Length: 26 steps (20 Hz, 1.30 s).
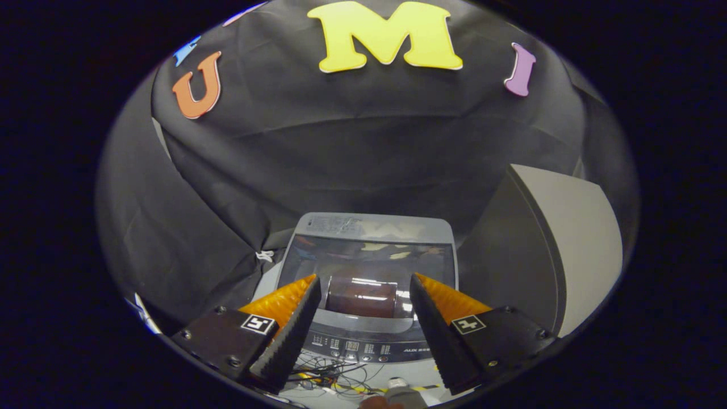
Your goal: Put the clothes into the washing machine and then close the washing machine lid.
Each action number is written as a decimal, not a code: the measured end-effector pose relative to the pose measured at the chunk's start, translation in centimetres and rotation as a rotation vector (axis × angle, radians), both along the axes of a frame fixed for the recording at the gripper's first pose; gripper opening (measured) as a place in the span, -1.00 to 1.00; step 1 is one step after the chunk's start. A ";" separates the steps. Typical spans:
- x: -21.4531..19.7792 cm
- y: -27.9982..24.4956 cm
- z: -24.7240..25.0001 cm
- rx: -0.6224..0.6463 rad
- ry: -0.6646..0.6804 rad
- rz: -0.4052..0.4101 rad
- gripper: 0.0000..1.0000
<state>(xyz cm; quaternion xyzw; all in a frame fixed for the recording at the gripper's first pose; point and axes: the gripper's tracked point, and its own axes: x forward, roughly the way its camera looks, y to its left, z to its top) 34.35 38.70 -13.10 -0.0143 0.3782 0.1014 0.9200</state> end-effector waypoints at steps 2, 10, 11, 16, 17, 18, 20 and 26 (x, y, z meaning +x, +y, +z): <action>-1.1 -0.8 2.0 -0.009 -0.059 0.001 0.96; -8.1 -7.0 14.4 0.037 -0.347 -0.024 0.96; -9.4 -8.3 16.2 0.043 -0.390 -0.031 0.95; -16.3 -13.8 21.9 0.089 -0.528 -0.059 0.96; -17.8 -14.8 22.7 0.095 -0.548 -0.062 0.95; -19.2 -15.7 23.3 0.099 -0.571 -0.064 0.95; -21.9 -17.6 24.4 0.093 -0.617 -0.073 0.95; -28.7 -21.0 24.8 0.084 -0.684 -0.098 0.95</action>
